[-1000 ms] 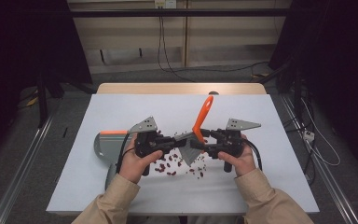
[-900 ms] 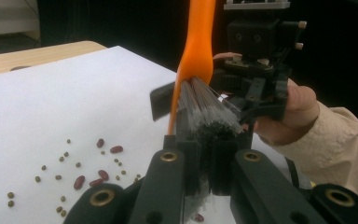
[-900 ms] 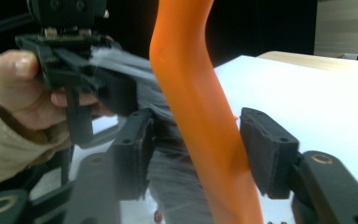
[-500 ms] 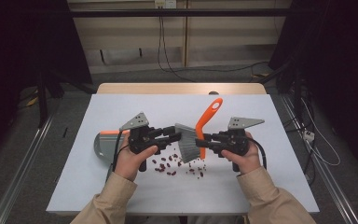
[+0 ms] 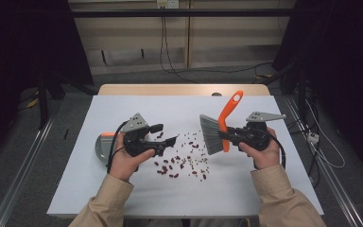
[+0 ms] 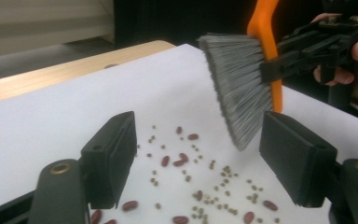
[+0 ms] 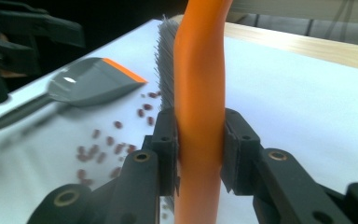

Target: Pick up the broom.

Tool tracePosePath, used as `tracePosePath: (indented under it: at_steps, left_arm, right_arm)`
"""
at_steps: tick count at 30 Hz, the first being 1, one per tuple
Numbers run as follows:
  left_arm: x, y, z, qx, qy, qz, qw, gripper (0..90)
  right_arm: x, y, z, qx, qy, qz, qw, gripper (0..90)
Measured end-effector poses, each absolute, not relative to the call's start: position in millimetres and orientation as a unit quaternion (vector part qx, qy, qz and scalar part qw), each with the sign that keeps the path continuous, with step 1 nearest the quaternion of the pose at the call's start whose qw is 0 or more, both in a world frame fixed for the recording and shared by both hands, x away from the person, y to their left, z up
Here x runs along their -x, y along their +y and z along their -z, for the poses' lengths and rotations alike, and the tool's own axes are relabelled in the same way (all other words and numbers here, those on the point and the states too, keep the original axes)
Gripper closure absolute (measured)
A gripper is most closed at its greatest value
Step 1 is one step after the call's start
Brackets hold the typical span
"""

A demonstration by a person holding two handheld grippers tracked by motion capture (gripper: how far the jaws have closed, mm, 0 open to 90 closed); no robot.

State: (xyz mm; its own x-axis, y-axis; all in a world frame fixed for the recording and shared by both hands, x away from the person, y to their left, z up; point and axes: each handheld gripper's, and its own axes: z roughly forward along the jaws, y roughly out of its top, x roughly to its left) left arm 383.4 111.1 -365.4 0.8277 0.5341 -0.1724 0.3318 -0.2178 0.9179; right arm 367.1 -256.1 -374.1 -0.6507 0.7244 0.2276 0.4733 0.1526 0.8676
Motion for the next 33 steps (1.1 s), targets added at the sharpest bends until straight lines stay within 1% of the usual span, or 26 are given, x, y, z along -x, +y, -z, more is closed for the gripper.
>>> tracePosePath:
  at_steps: [7,16,23,28,33]
  left_arm:
    - [-384.7,118.9,369.3,-0.78,0.286,-0.104,0.547,22.7]
    - [-386.6,133.6,371.0,-0.778,0.303,-0.124,0.536,18.5]
    - [-384.7,139.9,373.1,-0.779,0.308,-0.129,0.53,17.8]
    - [-383.8,146.7,373.2,-0.778,0.312,-0.136,0.529,17.9]
    - [-383.7,151.3,373.0,-0.776,0.315,-0.142,0.528,17.9]
  right_arm:
    - [-367.9,-267.7,373.4,-0.427,0.75,-0.481,0.153,70.3]
    - [-368.2,-274.7,375.0,-0.447,0.753,-0.453,0.17,70.3]
    - [-367.1,-280.9,374.3,-0.463,0.751,-0.434,0.183,70.3]
    - [-368.0,-285.1,374.9,-0.474,0.75,-0.423,0.183,70.4]
    - [-372.7,-285.4,379.6,-0.489,0.76,-0.384,0.189,70.4]
